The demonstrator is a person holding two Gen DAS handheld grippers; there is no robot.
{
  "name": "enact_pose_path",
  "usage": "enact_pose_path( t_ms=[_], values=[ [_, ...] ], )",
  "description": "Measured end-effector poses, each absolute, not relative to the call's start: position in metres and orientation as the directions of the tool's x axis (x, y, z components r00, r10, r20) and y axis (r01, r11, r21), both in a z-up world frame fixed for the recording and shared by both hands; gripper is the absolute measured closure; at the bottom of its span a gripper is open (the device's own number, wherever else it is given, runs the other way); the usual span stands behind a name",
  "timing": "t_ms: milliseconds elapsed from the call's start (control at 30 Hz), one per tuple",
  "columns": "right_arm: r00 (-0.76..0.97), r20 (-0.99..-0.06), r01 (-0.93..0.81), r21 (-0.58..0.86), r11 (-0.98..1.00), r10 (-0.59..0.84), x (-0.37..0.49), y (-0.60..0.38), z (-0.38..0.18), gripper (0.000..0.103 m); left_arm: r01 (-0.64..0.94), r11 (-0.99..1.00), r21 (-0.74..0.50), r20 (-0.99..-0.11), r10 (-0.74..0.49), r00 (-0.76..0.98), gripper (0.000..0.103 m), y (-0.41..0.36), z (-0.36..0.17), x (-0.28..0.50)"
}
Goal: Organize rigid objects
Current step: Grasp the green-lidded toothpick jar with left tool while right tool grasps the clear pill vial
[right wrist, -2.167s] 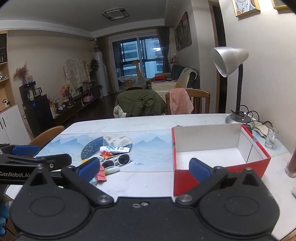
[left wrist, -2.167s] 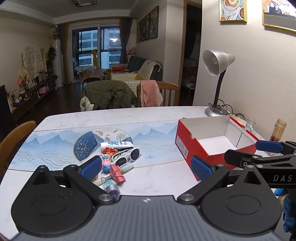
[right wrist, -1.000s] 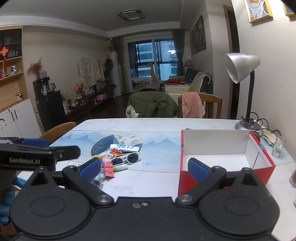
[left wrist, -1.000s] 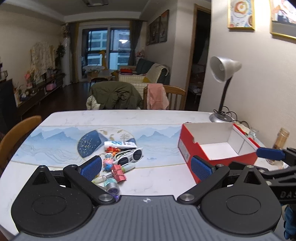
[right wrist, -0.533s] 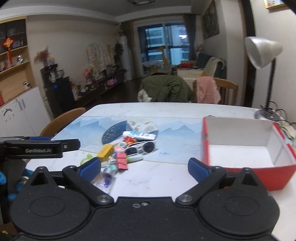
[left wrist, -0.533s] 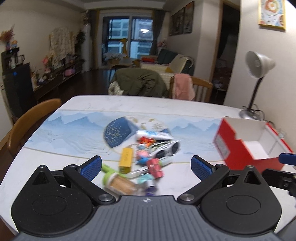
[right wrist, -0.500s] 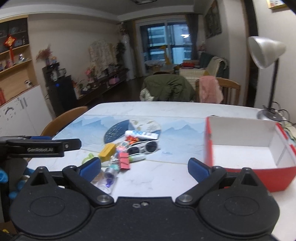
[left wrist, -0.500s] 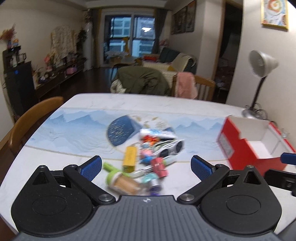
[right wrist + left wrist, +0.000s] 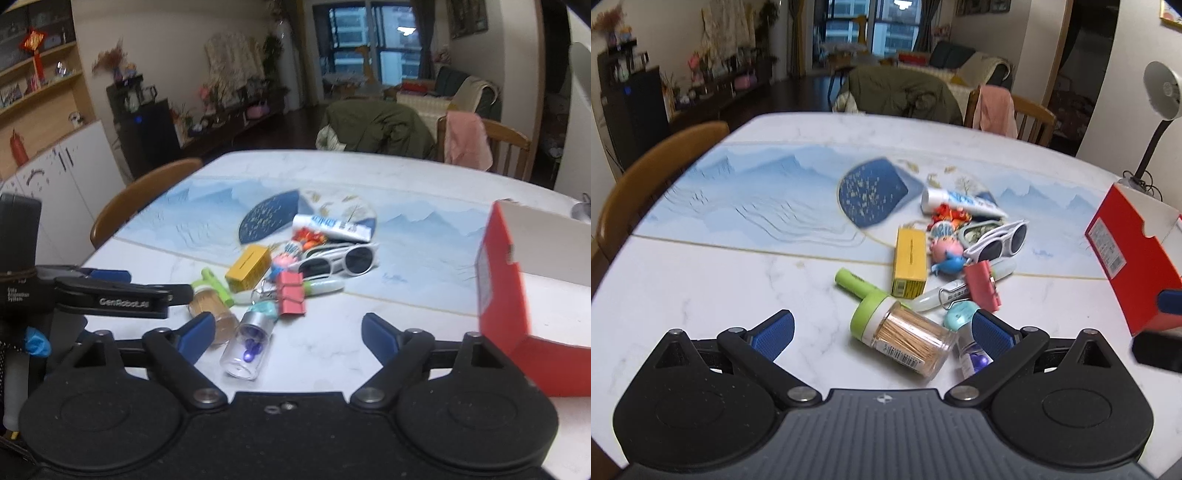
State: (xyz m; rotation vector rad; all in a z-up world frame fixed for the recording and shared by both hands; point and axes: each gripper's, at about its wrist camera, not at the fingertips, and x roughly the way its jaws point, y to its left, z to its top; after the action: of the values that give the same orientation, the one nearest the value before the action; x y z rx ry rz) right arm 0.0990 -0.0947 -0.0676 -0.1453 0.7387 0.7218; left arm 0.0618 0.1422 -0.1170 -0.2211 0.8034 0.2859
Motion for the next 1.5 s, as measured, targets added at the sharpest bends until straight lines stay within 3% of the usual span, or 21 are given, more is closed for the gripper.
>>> enact_pose_path(
  t_ms=[467, 967, 1233, 1333, 1500],
  values=[
    [0.378, -0.792, -0.705, 0.089, 0.704, 0.479, 0.120, -0.021, -0.127, 0.025, -0.380, 0.906, -0.187, -0.827, 0.063, 0.559, 0.000, 0.167, -0.167, 0.109],
    [0.286, -0.853, -0.654, 0.158, 0.740, 0.436, 0.137, 0.002, -0.161, 0.035, -0.320, 0.916, -0.242, -0.836, -0.029, 0.548, 0.002, 0.174, -0.178, 0.111],
    [0.286, -0.862, -0.629, 0.160, 0.761, 0.418, 0.138, 0.000, -0.166, 0.050, -0.285, 0.930, -0.232, -0.829, -0.037, 0.557, 0.022, 0.176, -0.175, 0.103],
    [0.279, -0.863, -0.628, 0.167, 0.760, 0.420, 0.137, 0.000, -0.165, 0.058, -0.276, 0.930, -0.244, -0.825, -0.050, 0.562, 0.040, 0.178, -0.173, 0.100],
    [0.289, -0.858, -0.627, 0.166, 0.761, 0.425, 0.136, -0.002, -0.158, 0.060, -0.287, 0.926, -0.244, -0.827, -0.044, 0.560, 0.051, 0.183, -0.172, 0.095]
  ],
)
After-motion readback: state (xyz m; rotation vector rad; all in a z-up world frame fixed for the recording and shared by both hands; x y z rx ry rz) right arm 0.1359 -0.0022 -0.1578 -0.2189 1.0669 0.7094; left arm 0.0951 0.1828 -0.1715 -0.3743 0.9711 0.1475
